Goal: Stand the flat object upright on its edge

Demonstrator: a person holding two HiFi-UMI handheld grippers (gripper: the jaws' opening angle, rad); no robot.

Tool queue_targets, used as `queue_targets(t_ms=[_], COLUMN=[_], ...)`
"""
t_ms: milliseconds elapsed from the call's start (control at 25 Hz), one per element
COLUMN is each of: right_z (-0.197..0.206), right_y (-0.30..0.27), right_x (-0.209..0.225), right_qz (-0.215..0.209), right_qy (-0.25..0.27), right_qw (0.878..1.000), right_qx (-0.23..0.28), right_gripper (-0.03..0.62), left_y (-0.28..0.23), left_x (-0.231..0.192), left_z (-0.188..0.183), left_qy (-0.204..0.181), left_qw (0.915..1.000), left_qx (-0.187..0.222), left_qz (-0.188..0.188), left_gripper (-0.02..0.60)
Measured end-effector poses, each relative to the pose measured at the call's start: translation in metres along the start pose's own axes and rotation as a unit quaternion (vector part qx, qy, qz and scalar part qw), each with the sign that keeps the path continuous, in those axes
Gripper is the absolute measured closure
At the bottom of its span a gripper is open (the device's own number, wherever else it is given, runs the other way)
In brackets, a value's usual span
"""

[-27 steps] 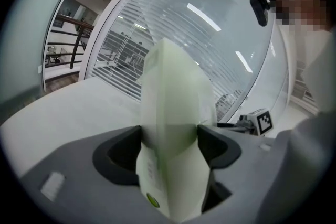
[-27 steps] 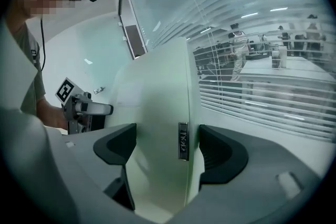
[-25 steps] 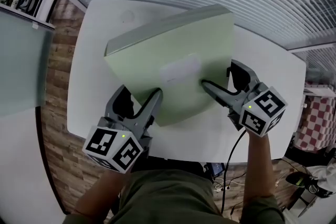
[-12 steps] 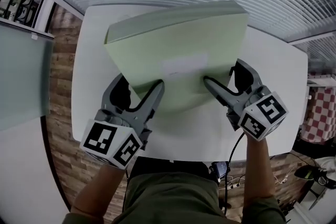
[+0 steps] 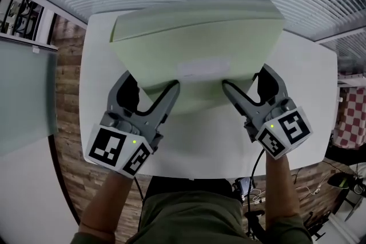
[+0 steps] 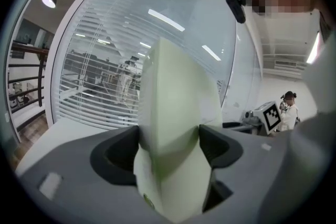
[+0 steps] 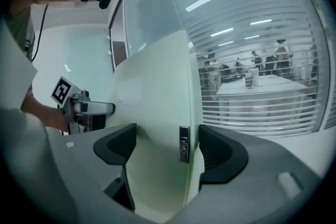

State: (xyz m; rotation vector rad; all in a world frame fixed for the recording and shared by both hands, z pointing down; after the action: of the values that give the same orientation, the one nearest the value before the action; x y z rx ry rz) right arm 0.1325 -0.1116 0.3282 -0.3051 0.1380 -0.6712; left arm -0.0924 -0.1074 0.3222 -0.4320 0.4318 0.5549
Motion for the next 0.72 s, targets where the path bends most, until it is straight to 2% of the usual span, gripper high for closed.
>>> queue_targets(t_ms=[160,720], right_z=[0.005,0.007], right_y=[-0.001,0.003], right_x=[-0.002,0.001], right_qz=[0.024,0.088], right_qy=[-0.003,0.020], right_qw=[1.000,0.995], right_qx=[0.010,0.047], right_gripper=[0.212,0.212], left_y=[-0.006,-0.026], left_x=[-0.002,-0.002], left_z=[-0.003,-0.013], left_qy=[-0.033,-0.094], left_qw=[0.9993,0.9931], left_qx=[0.003,0.025], left_qz=[0.015,0.067], left_gripper=[0.238,0.232])
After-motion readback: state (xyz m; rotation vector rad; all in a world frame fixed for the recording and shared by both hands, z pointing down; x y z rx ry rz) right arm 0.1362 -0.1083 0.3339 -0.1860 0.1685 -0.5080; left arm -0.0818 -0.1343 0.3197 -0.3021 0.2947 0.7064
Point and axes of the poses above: the fingertips, and each gripper's own axes: y backward along the fingers, x to its right, z out of its underside, the point moved 5 cm from there along y, backward along the fingers, and after that the axes turned 14 degrees about y, right-handed, at the moved point
